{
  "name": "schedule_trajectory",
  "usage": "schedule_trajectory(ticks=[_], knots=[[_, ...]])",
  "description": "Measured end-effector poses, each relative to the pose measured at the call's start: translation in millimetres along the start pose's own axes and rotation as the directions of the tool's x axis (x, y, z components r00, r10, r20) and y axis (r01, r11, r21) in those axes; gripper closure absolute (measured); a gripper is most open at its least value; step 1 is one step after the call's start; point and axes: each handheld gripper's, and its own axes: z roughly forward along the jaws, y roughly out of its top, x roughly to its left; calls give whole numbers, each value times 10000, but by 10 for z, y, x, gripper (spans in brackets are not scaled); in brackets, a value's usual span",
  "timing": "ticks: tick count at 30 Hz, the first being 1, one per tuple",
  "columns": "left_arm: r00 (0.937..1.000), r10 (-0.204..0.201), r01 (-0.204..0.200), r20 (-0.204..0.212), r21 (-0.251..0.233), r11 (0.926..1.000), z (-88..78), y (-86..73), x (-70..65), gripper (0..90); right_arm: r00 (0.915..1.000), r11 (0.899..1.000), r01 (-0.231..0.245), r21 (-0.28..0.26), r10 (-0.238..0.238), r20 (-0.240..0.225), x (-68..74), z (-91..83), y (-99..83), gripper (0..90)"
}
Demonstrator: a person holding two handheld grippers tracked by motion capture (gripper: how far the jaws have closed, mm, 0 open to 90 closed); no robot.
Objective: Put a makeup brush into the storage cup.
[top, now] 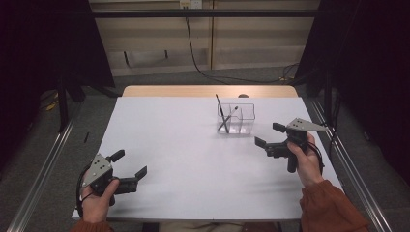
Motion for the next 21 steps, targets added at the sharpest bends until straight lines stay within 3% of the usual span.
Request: schedule_trajectory(ticks=[21], knots=[[10000,40,-40,-68,-61,10000,-64,-13,-30,13,9975,9997,170,-177,-158,695,66,-445,-372,10]])
